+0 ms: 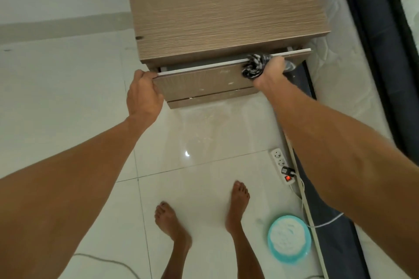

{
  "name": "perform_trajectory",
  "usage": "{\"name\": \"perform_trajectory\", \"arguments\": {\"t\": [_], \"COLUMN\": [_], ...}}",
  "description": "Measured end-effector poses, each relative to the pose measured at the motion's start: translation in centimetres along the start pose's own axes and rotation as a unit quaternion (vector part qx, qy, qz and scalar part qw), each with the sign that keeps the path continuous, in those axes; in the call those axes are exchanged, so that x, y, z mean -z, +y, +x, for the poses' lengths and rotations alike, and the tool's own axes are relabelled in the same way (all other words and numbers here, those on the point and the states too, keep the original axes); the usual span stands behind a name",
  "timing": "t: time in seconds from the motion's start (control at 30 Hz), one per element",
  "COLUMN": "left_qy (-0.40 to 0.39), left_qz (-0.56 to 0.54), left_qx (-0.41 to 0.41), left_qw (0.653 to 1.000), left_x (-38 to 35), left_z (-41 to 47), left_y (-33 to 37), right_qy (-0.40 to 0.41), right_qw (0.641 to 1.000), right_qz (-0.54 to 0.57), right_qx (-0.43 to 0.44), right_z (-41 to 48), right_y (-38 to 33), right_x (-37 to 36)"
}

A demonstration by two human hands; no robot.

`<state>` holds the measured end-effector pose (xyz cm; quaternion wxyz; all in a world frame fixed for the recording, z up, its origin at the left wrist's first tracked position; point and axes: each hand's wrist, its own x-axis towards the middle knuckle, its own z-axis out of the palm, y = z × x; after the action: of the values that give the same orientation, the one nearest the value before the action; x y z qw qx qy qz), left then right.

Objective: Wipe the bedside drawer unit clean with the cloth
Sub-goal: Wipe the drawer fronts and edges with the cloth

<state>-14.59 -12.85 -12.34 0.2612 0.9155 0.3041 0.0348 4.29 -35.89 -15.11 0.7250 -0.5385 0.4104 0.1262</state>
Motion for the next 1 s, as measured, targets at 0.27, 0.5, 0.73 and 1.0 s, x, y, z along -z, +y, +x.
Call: {"name": "perform_trajectory", "arguments": {"t": [0.27,0.5,0.73,1.0], "left_qy": [-0.061,-0.034,0.082,0.212], "left_qz": [-0.002,-0.031,-0.15,-0.258], "left_qx": [-0.035,-0.041,0.0,0.024], "left_qw": [0.997,0.998,0.985,0.942], "left_x": [1.1,0.6,-2.3,-6.5], "left_z": [1.0,1.5,1.2,1.0], "left_y": [-1.6,-2.2,-3.2,-3.2], "right_qy": [-0.08,-0.276,-0.258,-0.271], "right_qw": [0.989,0.908,0.934,0.952], "right_qz": [-0.025,-0.246,-0.134,0.083], "right_qx": [-0.122,-0.196,-0.208,-0.118], "right_z": [-9.3,-12.9,-9.1,-1.5], "right_y": [10.7,16.5,16.3,14.4], "right_x": [-6.8,-7.2,1.6,9.6]}}
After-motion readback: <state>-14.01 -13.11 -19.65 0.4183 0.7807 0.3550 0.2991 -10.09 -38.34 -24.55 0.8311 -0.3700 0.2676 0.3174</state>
